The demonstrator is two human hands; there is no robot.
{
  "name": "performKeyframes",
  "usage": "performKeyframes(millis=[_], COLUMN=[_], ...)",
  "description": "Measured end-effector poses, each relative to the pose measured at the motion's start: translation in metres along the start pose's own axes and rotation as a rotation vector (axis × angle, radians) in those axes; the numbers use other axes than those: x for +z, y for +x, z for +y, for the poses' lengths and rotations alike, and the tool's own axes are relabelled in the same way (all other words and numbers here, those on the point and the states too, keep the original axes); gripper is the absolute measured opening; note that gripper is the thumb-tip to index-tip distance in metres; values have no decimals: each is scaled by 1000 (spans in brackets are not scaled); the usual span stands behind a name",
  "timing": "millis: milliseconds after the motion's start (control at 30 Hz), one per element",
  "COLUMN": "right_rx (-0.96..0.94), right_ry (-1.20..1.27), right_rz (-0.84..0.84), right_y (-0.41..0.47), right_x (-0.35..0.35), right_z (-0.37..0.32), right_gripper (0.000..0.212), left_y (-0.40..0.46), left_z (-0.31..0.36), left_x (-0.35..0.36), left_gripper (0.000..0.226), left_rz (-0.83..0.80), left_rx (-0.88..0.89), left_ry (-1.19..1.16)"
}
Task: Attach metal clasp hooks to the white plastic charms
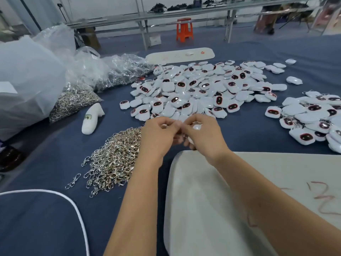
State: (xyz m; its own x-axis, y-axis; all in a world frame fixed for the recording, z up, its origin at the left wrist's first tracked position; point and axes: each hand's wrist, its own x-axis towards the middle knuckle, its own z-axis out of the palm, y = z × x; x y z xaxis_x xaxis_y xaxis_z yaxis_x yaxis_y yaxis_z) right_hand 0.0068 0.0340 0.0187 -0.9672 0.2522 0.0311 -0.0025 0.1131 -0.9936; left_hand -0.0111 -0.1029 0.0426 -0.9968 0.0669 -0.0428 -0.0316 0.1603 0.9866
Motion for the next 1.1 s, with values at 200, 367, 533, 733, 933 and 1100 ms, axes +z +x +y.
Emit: performKeyframes(millis=[200,367,533,733,933,1100], right_rx=[-64,-61,-72,-112,-113,-180], right_ry=[-18,-11,47,22,13,-107], right_rz=[197,340,329,368,358,339], right_y=[-9,-21,-22,-17,-20,-20], right_x=[-82,-123,-128,-127,-128,-128], right_z=[14,24,35,40,42,41], right_gripper=[16,12,16,20,17,21], left_y=[-3,-12,-12,-10,-9,-7], left_z=[-4,-10,-23,-25,-25,-24], left_x=[72,119,128,133,131,129], left_gripper=[23,19,17,14,14,10], left_rz=[-164,-223,-191,-167,-147,-109], left_rx=[129,288,215,319,334,189], left_ry=[164,166,-9,1,25,-73])
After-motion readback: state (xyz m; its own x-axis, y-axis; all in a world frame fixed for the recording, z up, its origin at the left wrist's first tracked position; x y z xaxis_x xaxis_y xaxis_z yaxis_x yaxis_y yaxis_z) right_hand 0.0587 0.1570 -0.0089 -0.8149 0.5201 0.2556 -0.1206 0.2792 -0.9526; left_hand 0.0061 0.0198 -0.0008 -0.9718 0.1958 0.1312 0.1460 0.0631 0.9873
